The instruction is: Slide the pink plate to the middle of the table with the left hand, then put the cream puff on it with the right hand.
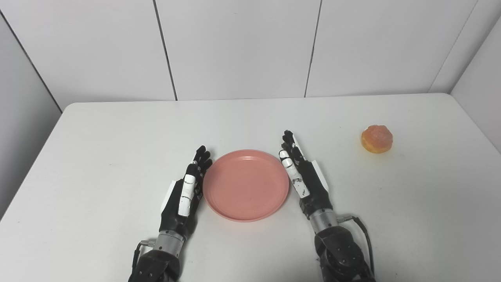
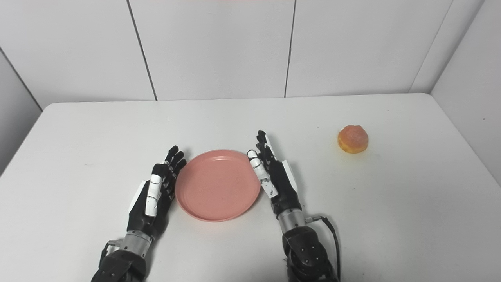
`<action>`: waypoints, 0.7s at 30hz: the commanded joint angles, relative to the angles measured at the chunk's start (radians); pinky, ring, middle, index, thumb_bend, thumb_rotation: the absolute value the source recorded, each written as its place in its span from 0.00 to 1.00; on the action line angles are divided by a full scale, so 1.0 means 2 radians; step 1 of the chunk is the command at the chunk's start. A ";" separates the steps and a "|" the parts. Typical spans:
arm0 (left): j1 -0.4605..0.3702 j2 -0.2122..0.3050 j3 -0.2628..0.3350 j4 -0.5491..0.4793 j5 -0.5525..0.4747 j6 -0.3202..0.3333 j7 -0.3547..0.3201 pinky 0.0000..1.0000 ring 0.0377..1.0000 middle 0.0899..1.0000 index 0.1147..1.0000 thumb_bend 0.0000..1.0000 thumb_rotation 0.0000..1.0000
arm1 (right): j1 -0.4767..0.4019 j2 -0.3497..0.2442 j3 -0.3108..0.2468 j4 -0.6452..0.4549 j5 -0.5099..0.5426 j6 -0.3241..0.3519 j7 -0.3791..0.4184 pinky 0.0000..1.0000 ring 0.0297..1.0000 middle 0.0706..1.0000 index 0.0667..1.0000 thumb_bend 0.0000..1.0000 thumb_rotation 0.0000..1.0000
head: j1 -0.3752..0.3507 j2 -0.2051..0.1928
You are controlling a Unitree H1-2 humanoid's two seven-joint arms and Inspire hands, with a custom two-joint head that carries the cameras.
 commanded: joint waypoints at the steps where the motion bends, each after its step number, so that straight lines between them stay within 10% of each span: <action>1: -0.001 0.003 0.005 0.029 0.008 -0.046 0.004 1.00 1.00 1.00 1.00 0.66 1.00 | 0.012 0.007 0.003 -0.009 -0.028 0.008 -0.021 1.00 1.00 0.98 0.97 0.66 0.94 | 0.001 -0.001; 9: -0.025 -0.005 0.027 0.084 0.016 -0.101 0.035 1.00 1.00 1.00 1.00 0.70 0.95 | -0.008 -0.004 -0.015 0.017 -0.005 -0.037 -0.021 0.99 0.98 0.98 0.98 0.65 0.90 | 0.000 -0.002; 21: -0.021 -0.009 0.033 0.067 0.012 -0.071 0.039 1.00 1.00 0.99 0.98 0.69 0.99 | -0.044 -0.025 -0.046 0.041 -0.003 -0.074 -0.041 0.99 0.98 0.98 0.98 0.63 0.88 | -0.002 -0.002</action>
